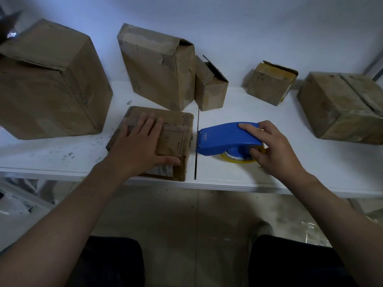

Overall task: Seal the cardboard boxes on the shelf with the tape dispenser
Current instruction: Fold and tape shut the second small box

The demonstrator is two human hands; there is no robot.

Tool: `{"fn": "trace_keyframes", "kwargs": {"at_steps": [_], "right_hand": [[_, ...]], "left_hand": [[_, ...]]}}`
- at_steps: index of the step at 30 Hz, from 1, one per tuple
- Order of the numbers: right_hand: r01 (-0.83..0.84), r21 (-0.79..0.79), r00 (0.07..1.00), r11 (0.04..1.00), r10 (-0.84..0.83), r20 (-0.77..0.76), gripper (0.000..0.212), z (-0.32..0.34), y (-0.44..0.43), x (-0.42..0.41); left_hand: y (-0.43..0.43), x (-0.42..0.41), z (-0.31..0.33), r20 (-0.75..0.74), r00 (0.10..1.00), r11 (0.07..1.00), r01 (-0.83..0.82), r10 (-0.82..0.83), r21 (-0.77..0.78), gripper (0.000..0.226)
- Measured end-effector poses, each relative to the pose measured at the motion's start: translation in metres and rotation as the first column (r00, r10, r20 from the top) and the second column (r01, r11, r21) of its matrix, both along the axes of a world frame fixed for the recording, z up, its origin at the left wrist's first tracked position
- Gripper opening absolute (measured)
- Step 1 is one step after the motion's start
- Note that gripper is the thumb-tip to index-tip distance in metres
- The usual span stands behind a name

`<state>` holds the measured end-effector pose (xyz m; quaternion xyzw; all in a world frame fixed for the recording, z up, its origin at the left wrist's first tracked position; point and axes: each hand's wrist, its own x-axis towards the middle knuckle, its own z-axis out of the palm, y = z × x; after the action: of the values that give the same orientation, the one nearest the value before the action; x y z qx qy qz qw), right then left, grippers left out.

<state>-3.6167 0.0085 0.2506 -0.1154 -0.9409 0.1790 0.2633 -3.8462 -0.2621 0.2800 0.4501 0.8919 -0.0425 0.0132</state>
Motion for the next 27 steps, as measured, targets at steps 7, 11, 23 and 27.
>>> {"fn": "trace_keyframes", "kwargs": {"at_steps": [7,11,23,27], "right_hand": [[0.009,0.011,1.000,1.000,-0.009,0.001,0.074,-0.001,-0.004,-0.001],[0.042,0.008,0.999,0.999,-0.042,0.005,0.072,0.001,-0.007,0.003],[0.074,-0.014,0.996,0.997,-0.074,-0.051,0.072,0.005,-0.003,0.013],[0.078,-0.032,0.995,0.996,-0.080,-0.064,0.070,0.005,-0.003,0.014]], "left_hand": [[-0.007,-0.012,-0.011,0.000,0.999,0.998,-0.054,0.054,0.033,0.140],[-0.005,-0.013,-0.009,0.011,0.996,0.996,-0.090,0.090,-0.001,0.145],[-0.004,-0.010,-0.007,0.061,0.993,0.995,-0.104,0.104,-0.014,0.147],[-0.003,-0.010,-0.006,0.066,0.992,0.994,-0.109,0.110,-0.021,0.146]]}}
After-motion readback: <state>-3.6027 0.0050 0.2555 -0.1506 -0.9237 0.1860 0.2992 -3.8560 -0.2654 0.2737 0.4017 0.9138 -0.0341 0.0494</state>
